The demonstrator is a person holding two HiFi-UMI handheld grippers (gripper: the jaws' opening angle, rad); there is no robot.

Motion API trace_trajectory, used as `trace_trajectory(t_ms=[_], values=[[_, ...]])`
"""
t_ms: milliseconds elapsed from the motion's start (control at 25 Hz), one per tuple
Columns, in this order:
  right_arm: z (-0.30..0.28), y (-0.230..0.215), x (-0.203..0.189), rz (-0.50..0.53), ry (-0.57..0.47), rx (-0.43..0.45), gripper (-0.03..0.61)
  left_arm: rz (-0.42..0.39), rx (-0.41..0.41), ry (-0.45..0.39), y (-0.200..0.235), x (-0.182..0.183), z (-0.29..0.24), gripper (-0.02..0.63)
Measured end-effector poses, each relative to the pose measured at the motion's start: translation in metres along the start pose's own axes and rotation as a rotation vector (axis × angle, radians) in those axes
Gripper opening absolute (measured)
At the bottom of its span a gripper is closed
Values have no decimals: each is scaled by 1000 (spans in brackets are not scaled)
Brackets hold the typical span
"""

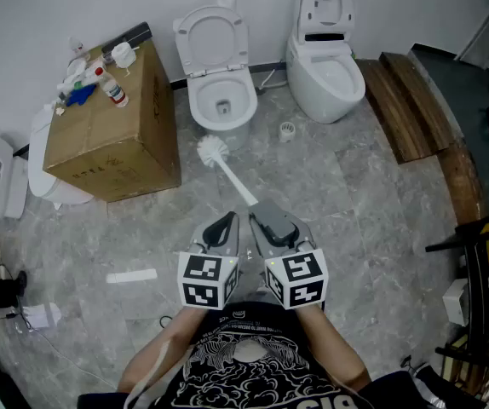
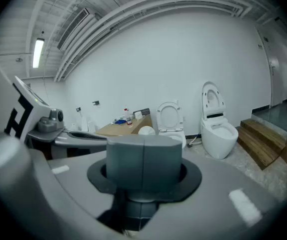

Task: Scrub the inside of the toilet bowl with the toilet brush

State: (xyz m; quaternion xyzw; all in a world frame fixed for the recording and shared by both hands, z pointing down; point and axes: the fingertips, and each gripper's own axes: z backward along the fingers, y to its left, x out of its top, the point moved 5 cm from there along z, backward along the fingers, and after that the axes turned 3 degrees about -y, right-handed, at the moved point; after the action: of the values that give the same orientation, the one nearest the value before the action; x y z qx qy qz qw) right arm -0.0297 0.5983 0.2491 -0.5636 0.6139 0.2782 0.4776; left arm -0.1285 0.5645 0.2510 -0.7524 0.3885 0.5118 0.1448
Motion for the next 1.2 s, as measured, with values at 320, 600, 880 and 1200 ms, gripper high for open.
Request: trace_trajectory(t_ms=[320, 600, 880, 1200], values=[[8, -40, -3, -22, 8, 21, 153, -9, 35, 12, -25, 5, -27, -5], [6, -70, -8, -62, 15, 38, 153, -24, 55, 17, -37, 11, -46, -5], [-18, -89, -2, -56, 29, 38, 153, 3, 60, 13, -21, 18, -72, -5], [-72, -107, 13, -36, 64, 20, 153, 48, 28, 15, 18, 30, -121, -5]])
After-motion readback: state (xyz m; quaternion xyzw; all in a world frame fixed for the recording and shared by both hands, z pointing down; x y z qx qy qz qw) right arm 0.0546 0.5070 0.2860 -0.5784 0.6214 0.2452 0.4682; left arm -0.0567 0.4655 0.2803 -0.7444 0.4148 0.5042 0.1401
